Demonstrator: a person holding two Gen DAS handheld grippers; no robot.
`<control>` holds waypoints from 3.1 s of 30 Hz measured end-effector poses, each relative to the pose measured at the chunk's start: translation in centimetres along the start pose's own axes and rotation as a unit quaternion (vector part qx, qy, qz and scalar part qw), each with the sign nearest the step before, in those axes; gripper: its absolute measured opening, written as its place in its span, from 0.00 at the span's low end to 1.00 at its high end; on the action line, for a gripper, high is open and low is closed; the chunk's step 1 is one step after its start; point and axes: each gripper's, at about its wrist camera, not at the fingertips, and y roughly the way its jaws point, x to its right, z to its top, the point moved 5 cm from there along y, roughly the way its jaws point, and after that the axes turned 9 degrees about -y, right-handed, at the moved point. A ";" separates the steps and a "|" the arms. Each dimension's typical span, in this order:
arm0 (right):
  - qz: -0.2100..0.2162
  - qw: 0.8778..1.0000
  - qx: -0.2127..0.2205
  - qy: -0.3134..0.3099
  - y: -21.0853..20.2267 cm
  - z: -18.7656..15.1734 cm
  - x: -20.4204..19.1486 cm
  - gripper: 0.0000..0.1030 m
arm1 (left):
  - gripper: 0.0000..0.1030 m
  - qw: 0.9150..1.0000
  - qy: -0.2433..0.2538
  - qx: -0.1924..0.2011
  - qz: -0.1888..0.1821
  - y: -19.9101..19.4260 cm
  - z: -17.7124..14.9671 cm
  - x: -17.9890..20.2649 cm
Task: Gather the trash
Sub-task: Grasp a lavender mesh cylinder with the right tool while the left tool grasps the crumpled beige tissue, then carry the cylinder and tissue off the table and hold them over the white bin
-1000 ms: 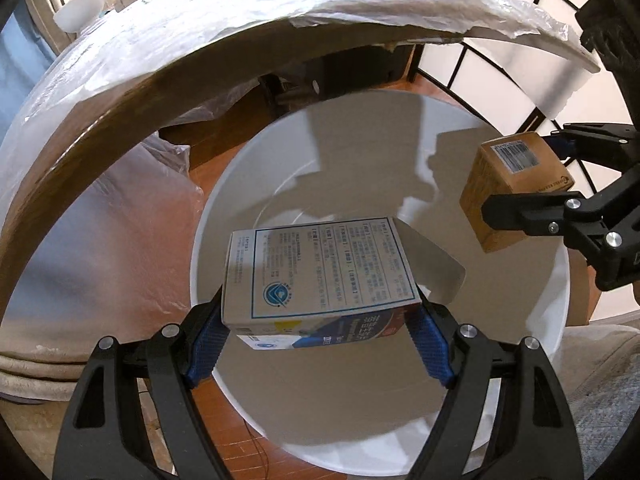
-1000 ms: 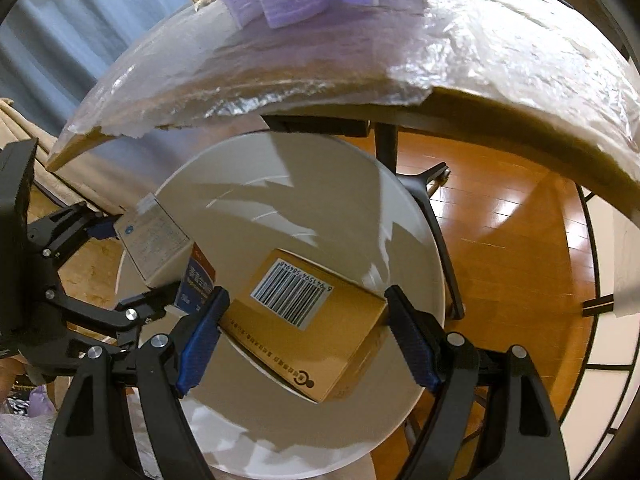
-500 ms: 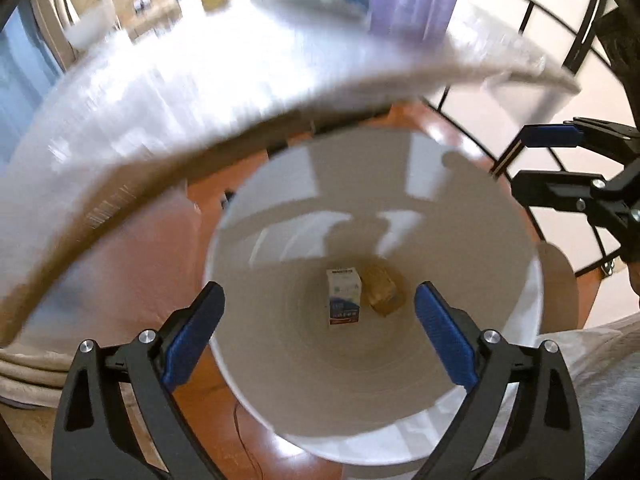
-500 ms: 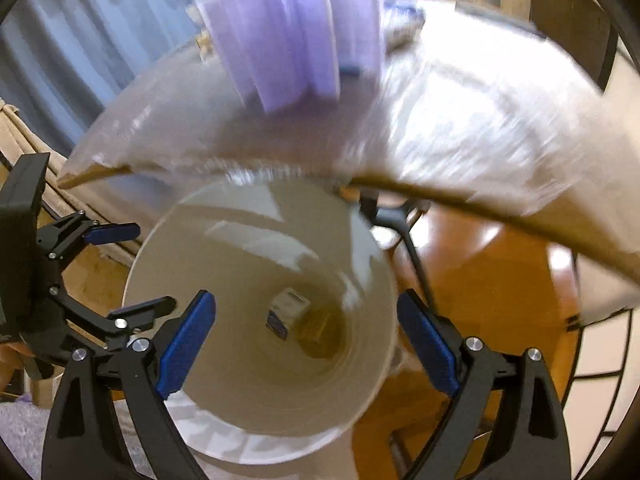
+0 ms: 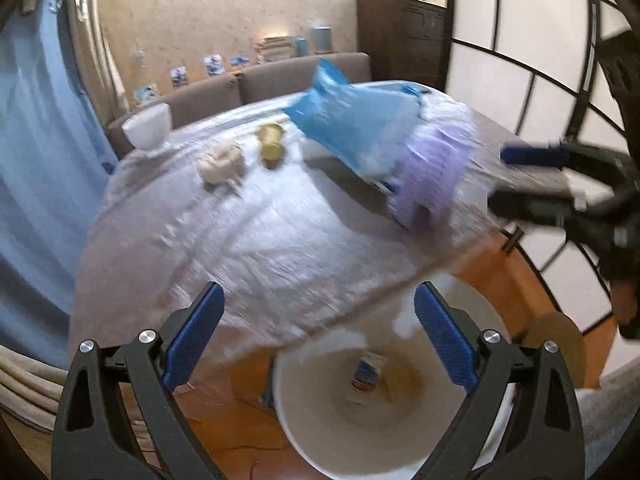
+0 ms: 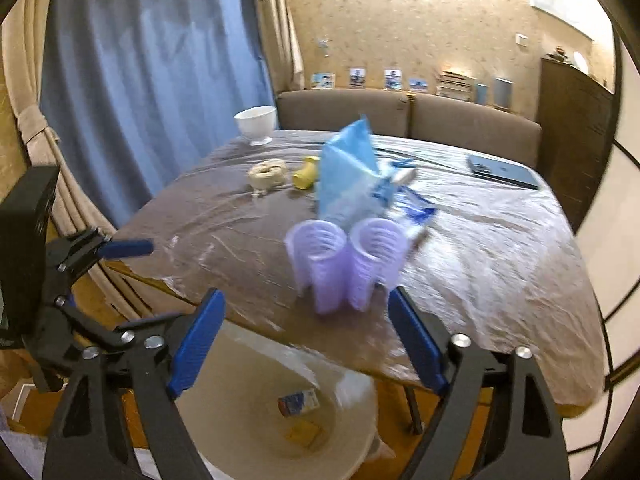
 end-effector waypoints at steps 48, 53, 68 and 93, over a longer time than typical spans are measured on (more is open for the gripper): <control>0.145 0.963 -0.014 0.228 10.1 2.1 8.6 0.41 | 0.94 0.996 -0.038 -0.030 0.078 12.6 11.6 -9.6; 0.138 0.965 -0.017 0.221 10.4 2.4 8.1 0.41 | 0.94 0.997 -0.015 -0.040 0.069 13.7 11.9 -8.9; 0.086 0.979 -0.004 0.185 7.8 2.8 6.4 0.41 | 0.51 0.997 -0.027 -0.038 0.054 13.0 10.9 -8.6; 0.029 0.996 -0.024 0.086 6.6 1.7 2.7 0.41 | 0.51 0.999 -0.026 0.003 -0.047 5.1 8.6 -1.1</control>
